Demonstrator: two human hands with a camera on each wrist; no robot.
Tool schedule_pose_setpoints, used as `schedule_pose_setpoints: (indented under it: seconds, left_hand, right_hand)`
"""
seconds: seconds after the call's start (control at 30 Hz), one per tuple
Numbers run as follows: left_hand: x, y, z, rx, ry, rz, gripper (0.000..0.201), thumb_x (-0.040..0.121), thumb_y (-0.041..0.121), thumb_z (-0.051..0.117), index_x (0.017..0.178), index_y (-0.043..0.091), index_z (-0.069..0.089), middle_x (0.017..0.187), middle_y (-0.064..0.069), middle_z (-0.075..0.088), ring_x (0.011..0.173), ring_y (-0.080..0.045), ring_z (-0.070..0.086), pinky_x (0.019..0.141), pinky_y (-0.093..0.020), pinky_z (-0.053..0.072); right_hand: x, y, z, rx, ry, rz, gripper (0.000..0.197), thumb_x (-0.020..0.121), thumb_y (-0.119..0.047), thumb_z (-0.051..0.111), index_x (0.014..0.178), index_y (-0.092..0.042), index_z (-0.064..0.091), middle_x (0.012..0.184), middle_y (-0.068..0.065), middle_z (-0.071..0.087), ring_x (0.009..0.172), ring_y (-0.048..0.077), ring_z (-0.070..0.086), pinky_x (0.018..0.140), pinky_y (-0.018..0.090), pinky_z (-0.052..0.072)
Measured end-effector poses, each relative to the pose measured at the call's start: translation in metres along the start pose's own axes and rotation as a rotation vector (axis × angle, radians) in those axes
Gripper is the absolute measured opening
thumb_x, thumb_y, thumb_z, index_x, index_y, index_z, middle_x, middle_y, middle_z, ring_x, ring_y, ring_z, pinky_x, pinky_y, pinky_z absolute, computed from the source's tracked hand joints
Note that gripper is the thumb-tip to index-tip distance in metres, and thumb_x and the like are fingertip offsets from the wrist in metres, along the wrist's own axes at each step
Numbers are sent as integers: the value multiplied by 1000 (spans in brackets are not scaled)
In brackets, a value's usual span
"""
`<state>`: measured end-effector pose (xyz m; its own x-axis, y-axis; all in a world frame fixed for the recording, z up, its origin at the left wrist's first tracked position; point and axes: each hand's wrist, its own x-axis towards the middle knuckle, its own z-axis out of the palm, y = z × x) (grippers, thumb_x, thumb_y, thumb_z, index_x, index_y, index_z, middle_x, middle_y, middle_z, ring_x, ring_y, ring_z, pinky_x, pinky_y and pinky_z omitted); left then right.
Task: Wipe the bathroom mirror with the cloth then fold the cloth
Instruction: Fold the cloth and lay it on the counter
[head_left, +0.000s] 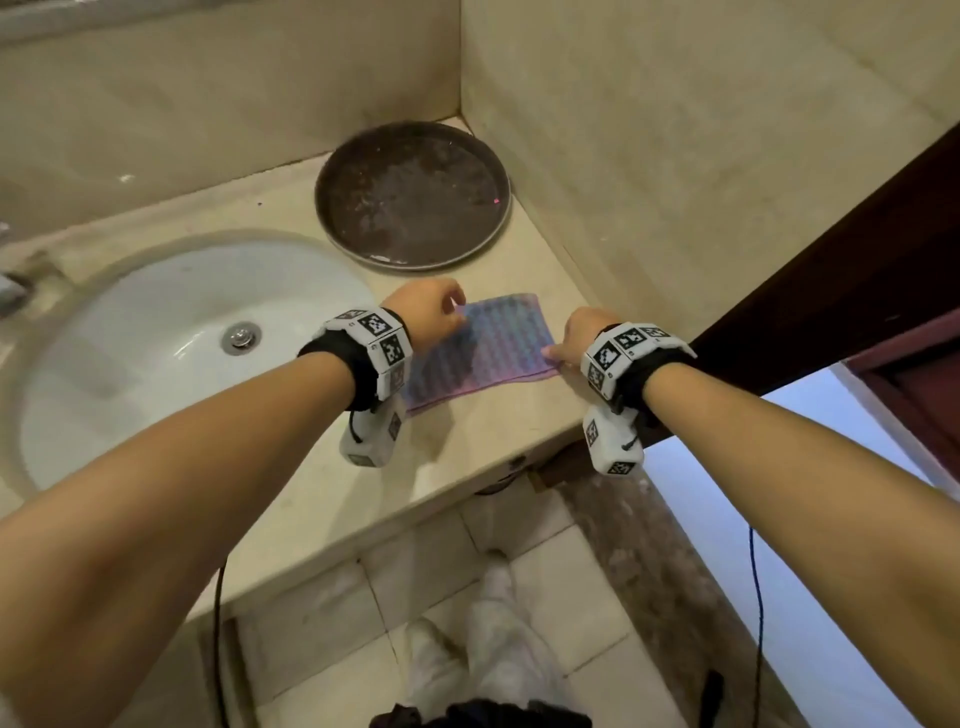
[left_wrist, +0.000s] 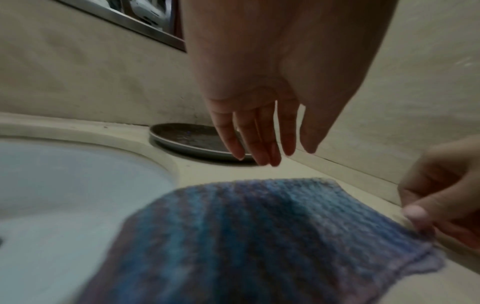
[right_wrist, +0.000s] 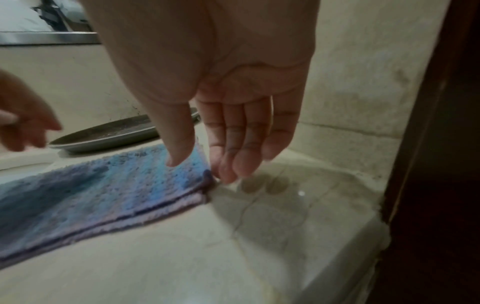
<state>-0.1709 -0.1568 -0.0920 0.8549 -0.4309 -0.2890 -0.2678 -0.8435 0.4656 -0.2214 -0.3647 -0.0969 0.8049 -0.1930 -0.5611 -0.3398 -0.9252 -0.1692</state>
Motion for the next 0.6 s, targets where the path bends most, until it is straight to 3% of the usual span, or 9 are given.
schedule_pose_setpoints:
  seconds: [0.1,0.17,0.23,0.33,0.47,0.6]
  left_hand:
    - [26,15,19,-8,47,28,36,89,21,57,123,10,55,121,-12,58,110,-29,55,94,-34,43]
    - [41,22,32,12,16,30,43,89,23,57,130,12,49,127,-13,53,115,-31,51,99,-40,42]
    - [53,31,42,63,-40,46,49,89,24,55,135,16,44,129,-13,51,116,-33,50,100,-45,41]
    - [65,43,49,98,-55,66,47,90,22,52,136,18,43,129,-12,53,118,-32,49,99,-46,41]
    - [71,55,42,121,-80,63,34,88,13,50,121,16,58,122,-13,58,113,-33,53,95,-42,45]
    - [61,52,21,-55,-34,95,20,81,3,54,96,6,67,102,-14,67,95,-28,59,76,-26,42]
  right_hand:
    - [2,1,8,5,6,8,44,82,-39,69,59,-8,46,59,5,52,51,20,49,45,25,32]
    - [5,1,16,1,24,1,41,82,-34,70,64,-5,47,68,7,55,60,26,53,54,27,38]
    - [6,1,24,7,56,-9,30,82,-31,69,74,-6,54,75,9,54,71,30,56,62,29,41]
    - [6,3,29,62,57,5,20,84,-25,66,81,-7,58,77,9,53,73,29,56,62,28,41]
    - [1,5,28,153,13,32,20,82,-23,67,84,-5,60,80,12,59,74,29,57,62,26,39]
    - [-11,1,21,243,0,-17,16,80,-17,65,88,-4,65,90,15,66,84,29,62,65,27,42]
